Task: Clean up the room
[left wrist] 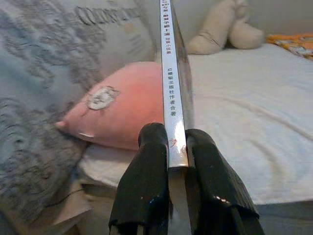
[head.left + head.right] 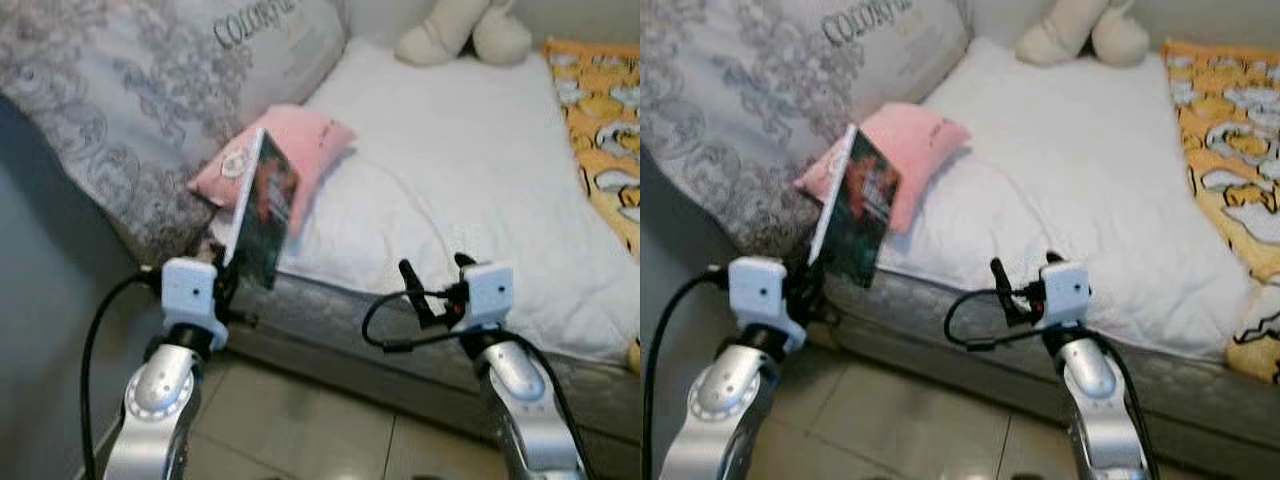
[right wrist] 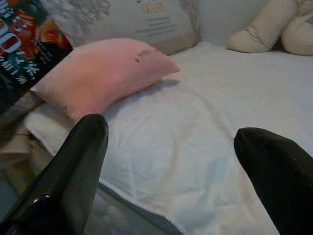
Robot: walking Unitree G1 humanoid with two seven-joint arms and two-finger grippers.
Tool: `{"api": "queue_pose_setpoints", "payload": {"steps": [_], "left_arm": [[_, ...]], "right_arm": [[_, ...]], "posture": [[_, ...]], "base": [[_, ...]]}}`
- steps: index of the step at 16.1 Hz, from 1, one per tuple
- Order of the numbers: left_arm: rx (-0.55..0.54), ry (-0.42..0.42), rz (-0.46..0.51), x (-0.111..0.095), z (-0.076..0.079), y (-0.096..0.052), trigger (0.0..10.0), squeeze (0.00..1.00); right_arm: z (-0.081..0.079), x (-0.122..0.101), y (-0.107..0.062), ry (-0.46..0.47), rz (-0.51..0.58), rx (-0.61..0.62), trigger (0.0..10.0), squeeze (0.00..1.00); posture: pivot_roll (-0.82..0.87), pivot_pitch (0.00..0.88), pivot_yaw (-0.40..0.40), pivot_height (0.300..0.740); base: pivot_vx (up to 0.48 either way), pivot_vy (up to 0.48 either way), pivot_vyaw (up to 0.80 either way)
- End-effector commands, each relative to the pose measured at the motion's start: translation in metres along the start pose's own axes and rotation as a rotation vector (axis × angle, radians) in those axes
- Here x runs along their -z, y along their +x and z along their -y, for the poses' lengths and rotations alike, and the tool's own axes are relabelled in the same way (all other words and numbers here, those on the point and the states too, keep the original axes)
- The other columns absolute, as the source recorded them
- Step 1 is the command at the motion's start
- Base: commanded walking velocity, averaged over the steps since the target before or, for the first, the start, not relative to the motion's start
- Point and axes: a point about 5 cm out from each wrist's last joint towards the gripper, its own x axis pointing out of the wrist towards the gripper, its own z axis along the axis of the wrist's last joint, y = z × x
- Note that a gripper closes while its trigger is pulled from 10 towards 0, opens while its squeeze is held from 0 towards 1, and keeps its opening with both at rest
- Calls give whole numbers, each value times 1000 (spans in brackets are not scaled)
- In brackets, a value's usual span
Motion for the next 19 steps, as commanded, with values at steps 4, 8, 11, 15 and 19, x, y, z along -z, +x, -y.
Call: {"api": "queue_pose_setpoints", "payload": {"steps": [4,8,11,15,19], "left_arm": [[10,15,28,-9,-1,8,10000,0],[-102,-83,-8,8,-19,-5,10000,0],[-78,-61,-11,11,-15,-4,10000,0],[-31,-18,32,0,-14,10,10000,0],[1,-12,66,-10,-15,21,10000,0]], "right_arm": [[3,0,3,-8,0,40,10000,0],[24,4,-11,46,54,247,10000,0],[32,10,-7,101,25,303,10000,0],[32,2,3,105,56,316,10000,0],[28,3,7,71,52,292,10000,0]], "posture": [[-131,0,122,740],[-124,0,112,740],[-124,0,111,740],[-122,0,108,740],[-126,0,117,740]], "base": [[0,0,-800],[0,0,-200],[0,0,0],[321,0,0],[478,0,0]]}}
